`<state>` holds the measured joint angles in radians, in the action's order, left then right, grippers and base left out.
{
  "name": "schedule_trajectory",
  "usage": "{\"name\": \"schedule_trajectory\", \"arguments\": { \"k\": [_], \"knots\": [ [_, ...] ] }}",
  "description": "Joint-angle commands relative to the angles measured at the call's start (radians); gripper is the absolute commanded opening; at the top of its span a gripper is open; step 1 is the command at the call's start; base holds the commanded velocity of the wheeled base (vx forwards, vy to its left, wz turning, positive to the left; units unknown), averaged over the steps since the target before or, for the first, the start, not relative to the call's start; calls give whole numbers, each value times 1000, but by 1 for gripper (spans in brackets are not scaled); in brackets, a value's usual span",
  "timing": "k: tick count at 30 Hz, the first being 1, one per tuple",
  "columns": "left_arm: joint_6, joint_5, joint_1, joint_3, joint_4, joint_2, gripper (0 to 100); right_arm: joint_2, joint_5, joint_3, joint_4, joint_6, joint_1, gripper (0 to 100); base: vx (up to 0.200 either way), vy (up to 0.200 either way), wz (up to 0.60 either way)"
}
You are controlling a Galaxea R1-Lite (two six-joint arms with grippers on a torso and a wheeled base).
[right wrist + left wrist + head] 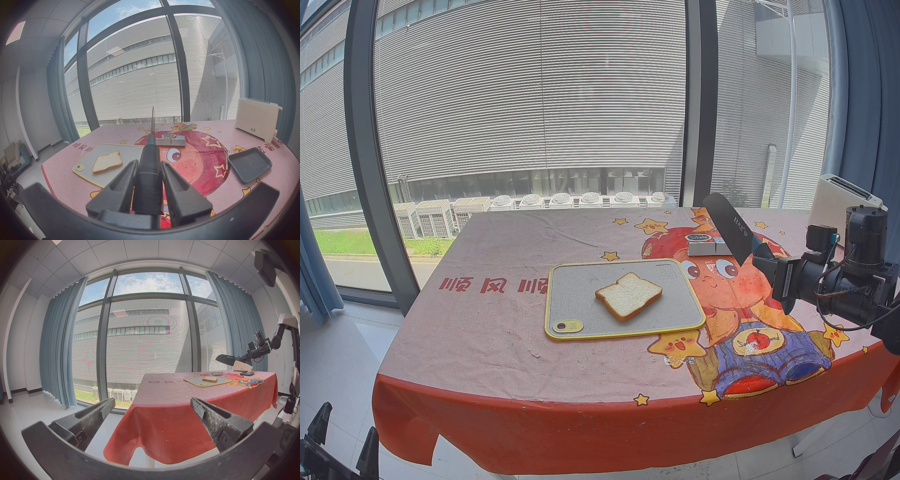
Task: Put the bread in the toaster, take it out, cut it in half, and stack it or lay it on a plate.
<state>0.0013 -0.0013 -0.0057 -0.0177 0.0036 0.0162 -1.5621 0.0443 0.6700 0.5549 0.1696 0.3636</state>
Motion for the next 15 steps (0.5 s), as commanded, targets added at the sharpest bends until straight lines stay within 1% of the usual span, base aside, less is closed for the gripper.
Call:
{"name": "schedule_trajectory", "arguments": {
  "k": [1, 15],
  "knots": [
    [0, 0, 0, 16, -1, -16, 100, 20, 0, -1, 0, 1, -5, 0, 0, 0, 0],
    [0, 0, 0, 16, -1, -16, 100, 20, -1, -6, 0, 4, 1, 0, 0, 0, 0]
  ]
}}
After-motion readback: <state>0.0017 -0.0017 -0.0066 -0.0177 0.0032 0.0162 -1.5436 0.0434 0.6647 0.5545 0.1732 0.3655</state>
